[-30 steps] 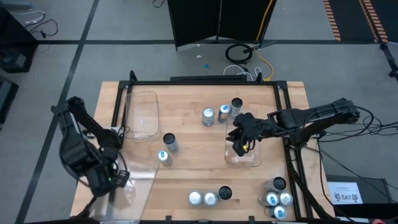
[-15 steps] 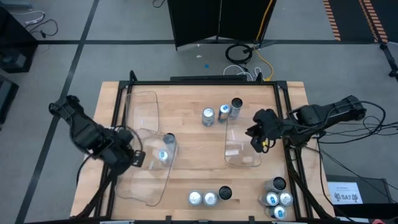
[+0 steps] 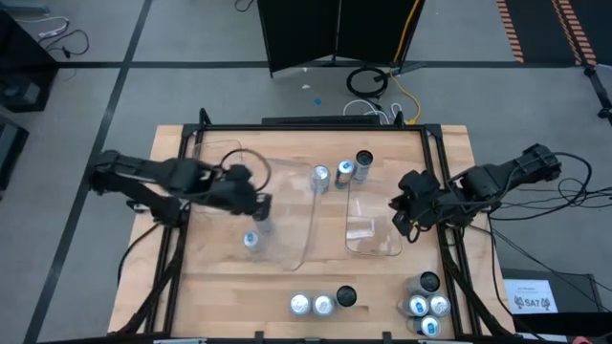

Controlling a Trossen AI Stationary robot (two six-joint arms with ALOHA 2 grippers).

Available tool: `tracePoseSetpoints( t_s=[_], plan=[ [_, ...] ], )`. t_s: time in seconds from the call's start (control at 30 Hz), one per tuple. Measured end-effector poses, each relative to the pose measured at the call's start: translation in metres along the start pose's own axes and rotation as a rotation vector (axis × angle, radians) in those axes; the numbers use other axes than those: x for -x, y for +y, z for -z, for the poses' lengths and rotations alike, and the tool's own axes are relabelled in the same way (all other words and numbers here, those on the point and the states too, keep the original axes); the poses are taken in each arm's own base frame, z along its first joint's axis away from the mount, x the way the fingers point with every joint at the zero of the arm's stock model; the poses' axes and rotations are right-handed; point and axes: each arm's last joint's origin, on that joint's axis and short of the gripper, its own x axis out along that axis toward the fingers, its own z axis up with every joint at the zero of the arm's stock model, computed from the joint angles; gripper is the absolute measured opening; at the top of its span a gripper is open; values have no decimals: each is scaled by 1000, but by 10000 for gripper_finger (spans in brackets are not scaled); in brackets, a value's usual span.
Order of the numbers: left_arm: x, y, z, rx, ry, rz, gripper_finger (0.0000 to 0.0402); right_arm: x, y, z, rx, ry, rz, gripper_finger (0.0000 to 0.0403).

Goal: Sort soda cans
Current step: Move the bottom transparent bin to the center of the table

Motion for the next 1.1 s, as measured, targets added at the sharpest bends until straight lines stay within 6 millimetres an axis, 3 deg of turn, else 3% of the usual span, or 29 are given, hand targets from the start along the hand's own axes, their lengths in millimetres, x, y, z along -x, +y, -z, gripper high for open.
tracePoseSetpoints(
  t_s=[0.23, 0.57, 0.93, 1.1],
  plan=[
    [-50, -23, -30, 9, 3, 25, 8, 3, 1, 6, 21, 18, -1, 61],
    [-114, -29, -34, 60, 94, -115, 8, 5, 4, 11, 54, 10, -15, 61],
    [-157, -29, -28, 105, 144, -221, 7, 8, 7, 16, 97, 20, -34, 61],
    [-167, -31, -24, 116, 168, -215, 7, 9, 7, 17, 113, 24, -39, 61]
  ],
)
